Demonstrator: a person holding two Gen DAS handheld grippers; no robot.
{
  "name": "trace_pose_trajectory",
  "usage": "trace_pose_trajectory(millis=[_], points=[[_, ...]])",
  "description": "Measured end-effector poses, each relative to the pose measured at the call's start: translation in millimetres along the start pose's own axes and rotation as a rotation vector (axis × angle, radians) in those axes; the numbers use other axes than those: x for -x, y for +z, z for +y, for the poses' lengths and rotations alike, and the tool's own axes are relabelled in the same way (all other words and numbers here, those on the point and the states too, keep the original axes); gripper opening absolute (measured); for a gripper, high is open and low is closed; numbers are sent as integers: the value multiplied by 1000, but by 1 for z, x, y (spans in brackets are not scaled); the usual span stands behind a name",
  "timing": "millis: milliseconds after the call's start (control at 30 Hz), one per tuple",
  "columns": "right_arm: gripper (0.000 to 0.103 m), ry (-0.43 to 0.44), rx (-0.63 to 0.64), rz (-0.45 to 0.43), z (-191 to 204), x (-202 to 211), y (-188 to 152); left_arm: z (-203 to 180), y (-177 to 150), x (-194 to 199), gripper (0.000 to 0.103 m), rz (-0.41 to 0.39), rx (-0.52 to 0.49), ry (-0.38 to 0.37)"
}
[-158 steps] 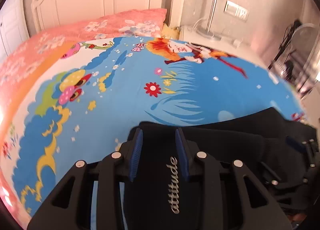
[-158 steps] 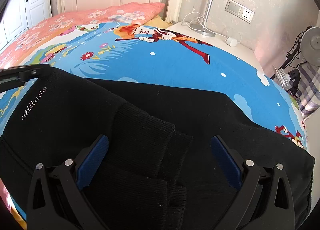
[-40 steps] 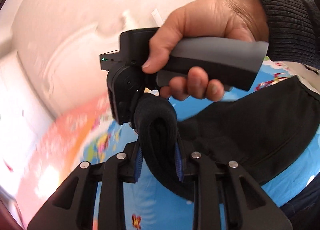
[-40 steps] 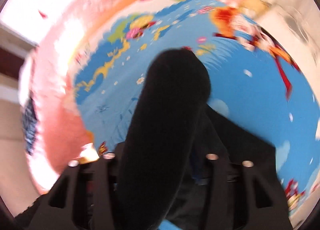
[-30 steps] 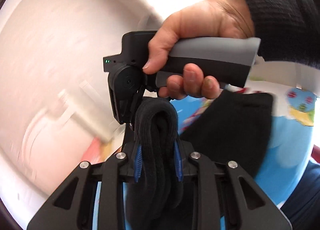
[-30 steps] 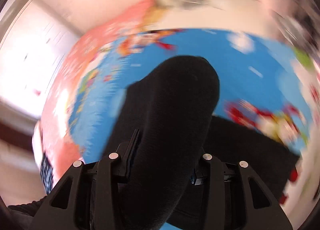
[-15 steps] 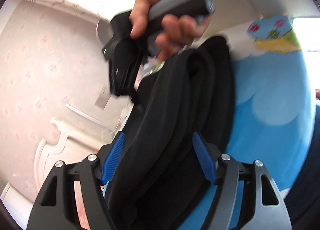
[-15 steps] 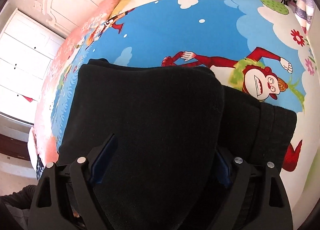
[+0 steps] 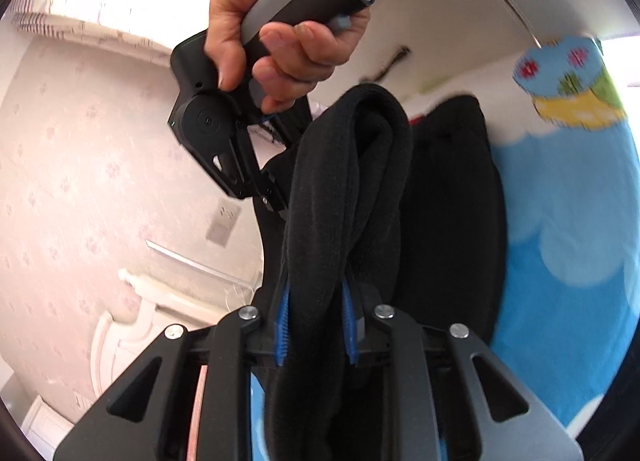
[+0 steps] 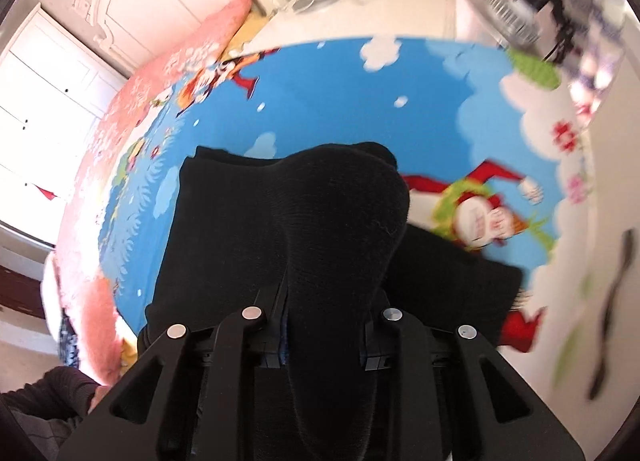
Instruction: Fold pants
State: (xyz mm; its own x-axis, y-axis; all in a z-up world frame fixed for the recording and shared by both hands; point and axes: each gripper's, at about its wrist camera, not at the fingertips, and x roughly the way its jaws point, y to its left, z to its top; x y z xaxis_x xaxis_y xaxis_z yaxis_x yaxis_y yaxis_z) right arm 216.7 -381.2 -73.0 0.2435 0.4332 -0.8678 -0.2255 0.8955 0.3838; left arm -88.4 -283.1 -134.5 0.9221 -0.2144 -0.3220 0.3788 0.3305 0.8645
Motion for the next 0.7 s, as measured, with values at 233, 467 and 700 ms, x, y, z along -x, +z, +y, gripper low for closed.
trace_pose_trajectory(millis=[233,467,700], points=[[24,-53,-53,8,-49,-10,-17,-18,4,-18,21,-42,-56,-45],[53,-299,-40,-93,-48,-9,-33,-15,-21,4,62,-88,30,-154],[61,-475,69,-361,36,53,-92,78,-104,49,54,-14,456,-196]])
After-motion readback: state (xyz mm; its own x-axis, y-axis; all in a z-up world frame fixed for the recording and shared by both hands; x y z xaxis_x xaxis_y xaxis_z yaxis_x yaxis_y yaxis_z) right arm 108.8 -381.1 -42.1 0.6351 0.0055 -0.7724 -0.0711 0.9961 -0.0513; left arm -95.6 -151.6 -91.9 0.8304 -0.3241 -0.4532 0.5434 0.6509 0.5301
